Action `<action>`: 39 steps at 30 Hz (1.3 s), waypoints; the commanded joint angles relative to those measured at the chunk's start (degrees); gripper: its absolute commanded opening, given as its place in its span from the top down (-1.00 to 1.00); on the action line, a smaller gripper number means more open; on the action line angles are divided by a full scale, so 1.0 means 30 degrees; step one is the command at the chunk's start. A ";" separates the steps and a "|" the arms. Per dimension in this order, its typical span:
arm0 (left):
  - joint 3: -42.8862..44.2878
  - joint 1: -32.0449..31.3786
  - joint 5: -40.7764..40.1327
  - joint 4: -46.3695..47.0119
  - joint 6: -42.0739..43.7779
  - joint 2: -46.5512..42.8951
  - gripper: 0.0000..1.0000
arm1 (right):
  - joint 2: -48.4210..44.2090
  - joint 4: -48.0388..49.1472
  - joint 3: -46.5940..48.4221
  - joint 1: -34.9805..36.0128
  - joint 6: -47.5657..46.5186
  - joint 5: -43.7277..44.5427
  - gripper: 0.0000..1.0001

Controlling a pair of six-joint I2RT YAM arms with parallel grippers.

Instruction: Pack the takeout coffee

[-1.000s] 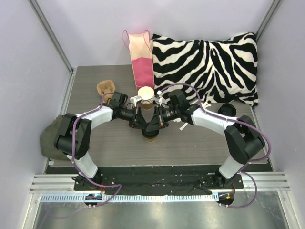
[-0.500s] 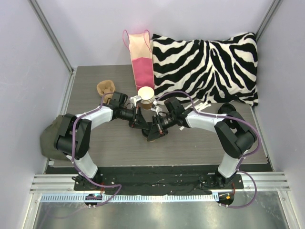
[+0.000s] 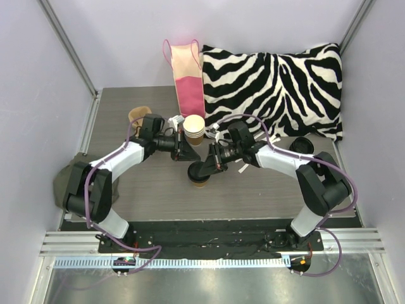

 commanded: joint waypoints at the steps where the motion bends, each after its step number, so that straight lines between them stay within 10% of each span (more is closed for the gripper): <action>1: 0.0672 0.0211 0.0514 0.2342 -0.1972 -0.0285 1.00 | 0.1080 -0.0531 -0.0294 -0.0061 -0.0868 0.0616 0.98; 15: -0.0355 0.1412 -0.2035 -0.2082 0.3299 0.5312 1.00 | 0.2813 -0.2699 0.0175 -0.0734 -0.3040 0.1819 0.98; 31: 0.0378 0.1178 -0.0307 -0.2432 0.3153 0.0421 1.00 | 0.1381 -0.4277 0.1052 -0.1232 -0.3943 0.0765 0.94; 39: 0.0059 0.2055 -0.2501 -0.4513 0.3448 -0.1483 0.71 | -0.0289 -0.8765 0.2312 -0.2404 -0.6000 0.1114 0.50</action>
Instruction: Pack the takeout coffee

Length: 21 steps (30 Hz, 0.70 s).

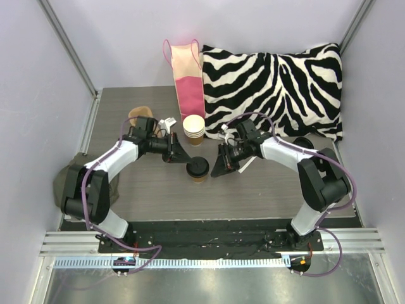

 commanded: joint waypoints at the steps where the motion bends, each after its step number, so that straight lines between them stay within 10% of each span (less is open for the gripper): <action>1: -0.0263 0.0897 -0.1694 -0.1235 0.0212 -0.1586 0.67 | -0.1399 -0.1989 0.1525 -0.0430 -0.0885 0.0190 0.45; 21: -0.0381 0.0900 -0.3543 -0.2700 0.2819 0.0081 0.64 | 0.3375 -0.0085 0.5890 -0.0459 -0.0619 0.1714 0.52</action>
